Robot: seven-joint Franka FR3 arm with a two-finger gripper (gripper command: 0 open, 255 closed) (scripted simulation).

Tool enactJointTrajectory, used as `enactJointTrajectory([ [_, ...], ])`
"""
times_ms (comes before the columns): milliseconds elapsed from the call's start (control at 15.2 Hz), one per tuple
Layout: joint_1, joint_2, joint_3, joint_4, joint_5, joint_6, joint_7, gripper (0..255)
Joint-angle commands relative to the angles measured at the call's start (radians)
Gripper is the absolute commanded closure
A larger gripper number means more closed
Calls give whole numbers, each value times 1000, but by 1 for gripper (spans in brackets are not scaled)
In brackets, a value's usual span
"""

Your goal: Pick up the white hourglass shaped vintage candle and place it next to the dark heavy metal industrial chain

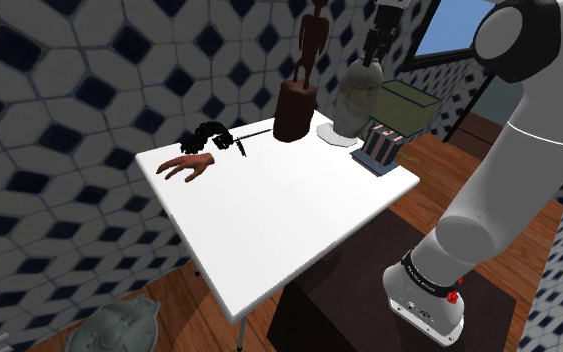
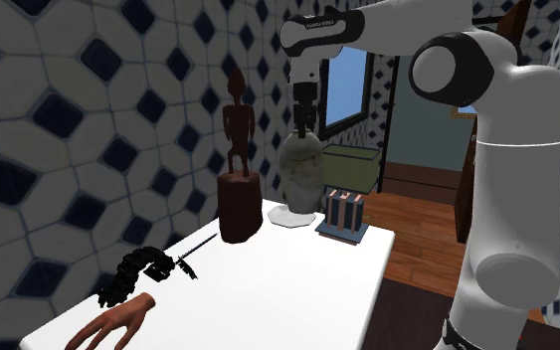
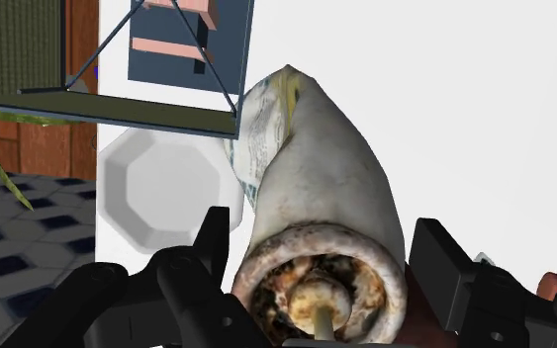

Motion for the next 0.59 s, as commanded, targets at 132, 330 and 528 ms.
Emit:
enactJointTrajectory([
  [132, -8, 23, -3, 89, 10, -68, -2, 255],
  [330, -17, 44, -5, 158, 19, -118, -4, 255],
  [528, -3, 42, 3, 179, 20, -138, 20, 255],
])
